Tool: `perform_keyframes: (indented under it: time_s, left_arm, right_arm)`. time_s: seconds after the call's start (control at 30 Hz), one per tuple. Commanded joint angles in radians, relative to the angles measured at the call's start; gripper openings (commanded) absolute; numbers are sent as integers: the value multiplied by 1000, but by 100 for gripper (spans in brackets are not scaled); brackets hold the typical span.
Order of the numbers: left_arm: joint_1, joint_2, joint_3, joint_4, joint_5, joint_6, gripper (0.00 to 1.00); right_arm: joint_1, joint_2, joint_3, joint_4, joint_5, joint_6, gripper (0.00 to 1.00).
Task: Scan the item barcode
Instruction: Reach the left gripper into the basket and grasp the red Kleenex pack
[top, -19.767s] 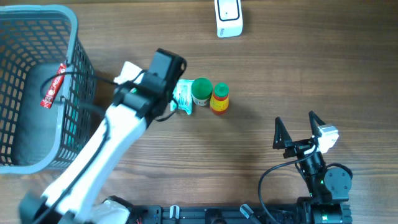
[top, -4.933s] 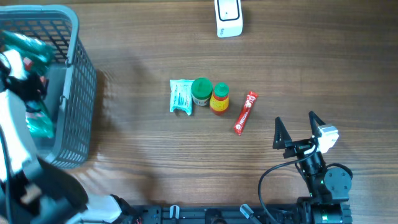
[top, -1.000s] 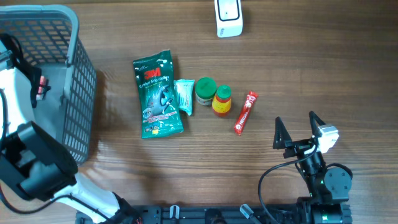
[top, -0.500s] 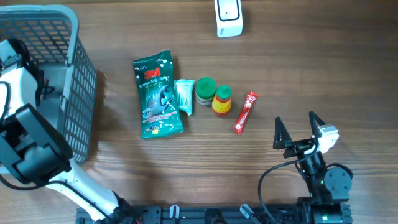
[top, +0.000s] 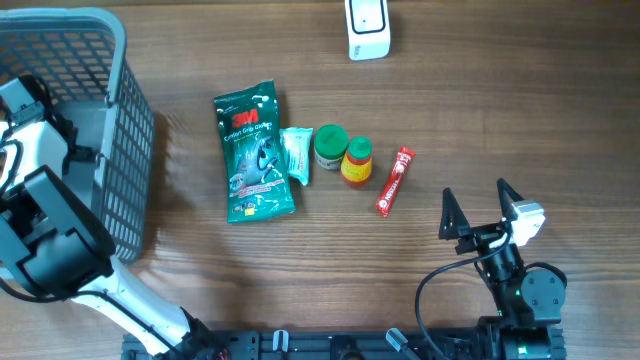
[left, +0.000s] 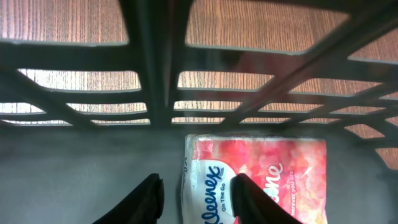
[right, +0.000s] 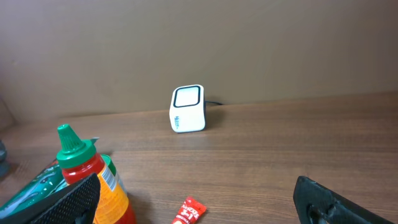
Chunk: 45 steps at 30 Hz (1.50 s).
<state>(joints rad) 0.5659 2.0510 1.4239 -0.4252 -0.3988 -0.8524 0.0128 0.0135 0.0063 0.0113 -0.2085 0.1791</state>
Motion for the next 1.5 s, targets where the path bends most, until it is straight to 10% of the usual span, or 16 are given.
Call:
perform_keyframes:
  time_s: [0.0, 0.6, 0.73, 0.8, 1.17, 1.47]
  left_arm:
    - [12, 25, -27, -6, 6, -1, 11]
    - [-27, -254, -44, -232, 21, 2, 4]
    - [-27, -241, -54, -239, 47, -54, 89]
    - [-25, -224, -72, -233, 47, -111, 94]
    - [-18, -108, -149, -27, 43, -137, 80]
    - [-18, -51, -149, -5, 35, -151, 25]
  right_arm:
    - [6, -6, -1, 3, 10, 6, 100]
    - [6, -6, -1, 3, 10, 6, 100]
    - [6, -6, -1, 3, 10, 6, 100]
    - [7, -6, -1, 3, 10, 6, 100]
    - [6, -6, -1, 3, 10, 6, 100]
    - [6, -6, -1, 3, 10, 6, 100]
